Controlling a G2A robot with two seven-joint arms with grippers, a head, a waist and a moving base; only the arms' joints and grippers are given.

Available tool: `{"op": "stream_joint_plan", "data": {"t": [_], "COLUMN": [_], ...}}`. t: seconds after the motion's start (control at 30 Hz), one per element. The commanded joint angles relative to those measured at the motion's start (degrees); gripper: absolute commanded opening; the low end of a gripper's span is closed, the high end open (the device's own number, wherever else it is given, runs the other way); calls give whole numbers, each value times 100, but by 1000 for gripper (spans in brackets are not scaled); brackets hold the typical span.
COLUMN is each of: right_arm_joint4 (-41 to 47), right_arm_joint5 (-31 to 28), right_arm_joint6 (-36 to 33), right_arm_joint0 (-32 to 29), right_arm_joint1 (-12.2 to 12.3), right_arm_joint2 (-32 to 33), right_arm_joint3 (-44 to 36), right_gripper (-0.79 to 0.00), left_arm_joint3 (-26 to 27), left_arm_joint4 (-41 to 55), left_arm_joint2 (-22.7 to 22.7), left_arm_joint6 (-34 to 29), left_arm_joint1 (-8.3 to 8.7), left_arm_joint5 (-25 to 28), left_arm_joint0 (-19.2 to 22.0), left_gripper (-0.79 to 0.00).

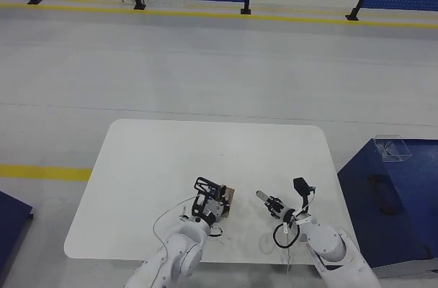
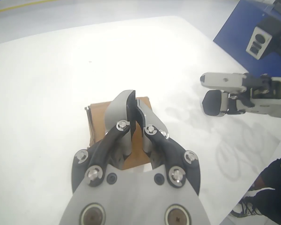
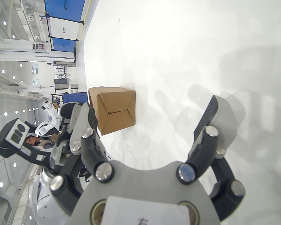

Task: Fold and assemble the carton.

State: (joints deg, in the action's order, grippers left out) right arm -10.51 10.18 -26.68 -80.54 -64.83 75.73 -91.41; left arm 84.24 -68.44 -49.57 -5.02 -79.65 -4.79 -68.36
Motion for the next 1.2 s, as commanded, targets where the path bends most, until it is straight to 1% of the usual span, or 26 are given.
{"op": "stream_joint_plan", "data": {"t": [0.0,0.1,0.17,0.23,0.27,0.33,0.4,0.47,0.6,0.63,0.7,0.8,0.93,1.0,1.1,1.13,1.17], "right_arm_joint4": [0,0,0,0,0,0,0,0,0,0,0,0,0,0,0,0,0], "right_arm_joint5": [0,0,0,0,0,0,0,0,0,0,0,0,0,0,0,0,0], "right_arm_joint6": [0,0,0,0,0,0,0,0,0,0,0,0,0,0,0,0,0], "right_arm_joint0": [0,0,0,0,0,0,0,0,0,0,0,0,0,0,0,0,0], "right_arm_joint1": [0,0,0,0,0,0,0,0,0,0,0,0,0,0,0,0,0], "right_arm_joint2": [0,0,0,0,0,0,0,0,0,0,0,0,0,0,0,0,0], "right_arm_joint3": [0,0,0,0,0,0,0,0,0,0,0,0,0,0,0,0,0], "right_gripper": [0,0,0,0,0,0,0,0,0,0,0,0,0,0,0,0,0], "left_arm_joint3": [67,-71,-185,-164,-92,35,116,77,-163,-154,-4,429,1154,1494,1818,1863,1893], "left_arm_joint4": [-45,-44,-37,-2,23,50,22,-46,-121,-127,-48,-95,-332,-492,-615,-613,-552], "left_arm_joint2": [-34,-32,-28,-28,-43,-88,-134,-162,-152,-147,-177,-338,-777,-1051,-1493,-1641,-1795], "left_arm_joint6": [44,-278,-465,-347,-167,134,284,100,-472,-486,-198,489,1245,1505,1752,1824,1892], "left_arm_joint1": [9,3,-18,-41,-48,-45,-31,-20,-36,-47,-58,-17,107,177,269,295,315], "left_arm_joint5": [35,113,52,19,25,87,177,185,129,91,88,190,222,181,179,209,192], "left_arm_joint0": [-79,-58,20,40,14,-86,-184,-218,-110,-85,-152,-427,-1058,-1424,-1898,-2030,-2159], "left_gripper": [-785,-785,-785,-785,-785,-785,-785,-785,-785,-785,-785,-785,-785,-785,-785,-548,0]}}
